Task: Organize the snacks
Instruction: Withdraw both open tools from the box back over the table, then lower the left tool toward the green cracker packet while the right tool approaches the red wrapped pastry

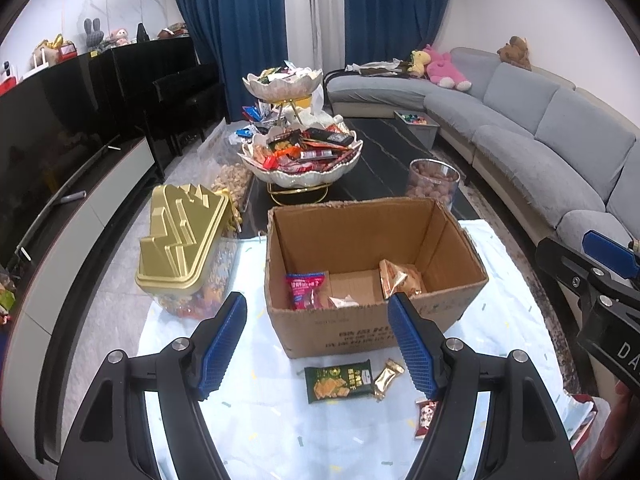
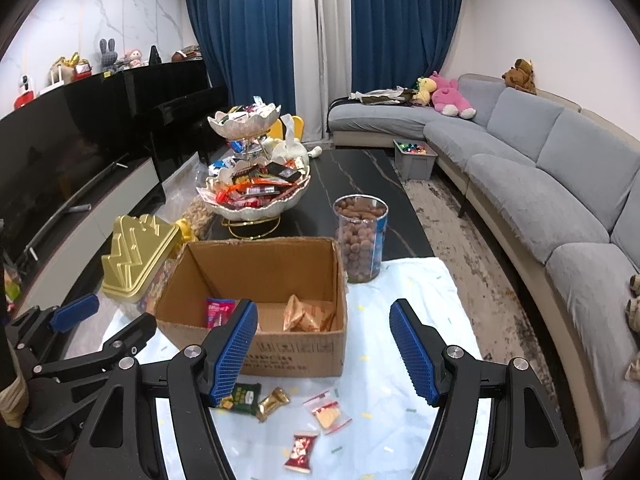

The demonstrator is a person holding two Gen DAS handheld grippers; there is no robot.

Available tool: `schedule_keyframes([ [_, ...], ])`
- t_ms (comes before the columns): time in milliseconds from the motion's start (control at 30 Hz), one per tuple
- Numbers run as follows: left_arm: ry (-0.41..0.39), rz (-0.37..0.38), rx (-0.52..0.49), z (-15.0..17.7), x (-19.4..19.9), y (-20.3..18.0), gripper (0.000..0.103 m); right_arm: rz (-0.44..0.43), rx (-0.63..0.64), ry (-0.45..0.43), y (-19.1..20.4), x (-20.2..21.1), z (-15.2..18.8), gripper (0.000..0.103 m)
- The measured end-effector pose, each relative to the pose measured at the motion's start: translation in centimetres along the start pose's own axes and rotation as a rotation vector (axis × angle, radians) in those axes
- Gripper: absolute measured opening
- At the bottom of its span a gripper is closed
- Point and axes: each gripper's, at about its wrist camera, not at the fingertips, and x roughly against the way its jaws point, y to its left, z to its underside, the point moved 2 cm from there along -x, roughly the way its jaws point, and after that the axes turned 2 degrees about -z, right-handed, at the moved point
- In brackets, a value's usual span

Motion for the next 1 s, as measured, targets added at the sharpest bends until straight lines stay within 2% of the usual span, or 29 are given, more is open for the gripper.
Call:
schedule_keyframes([
  [467,0.032,0.01,0.004,3.2,-0.8,0.4,0.08,0.02,-0.008,0.032,0.4,0.0,3.5,0.069],
  [800,0.059,0.008,-0.004,5.9,-2.2,0.1,0.098,0.043,-0.025,0.056,-0.1,-0.7,6.6,0.069],
  [867,0.059,0.003,-0.011,6.3,-2.4,-0.1,0.101,0.048,-0.029,0.061,-0.3,-0.9,7.1,0.073],
  [900,0.059,0.003,-0.013,6.5,-2.5,-0.1,0.101,0.053,-0.032,0.061,-0.5,-1.0,7.4,0.078],
  [1000,0.061,-0.001,-0.022,7.0,-2.9,-0.3,0.102,0.062,-0.035,0.057,-0.6,-1.1,8.1,0.08],
])
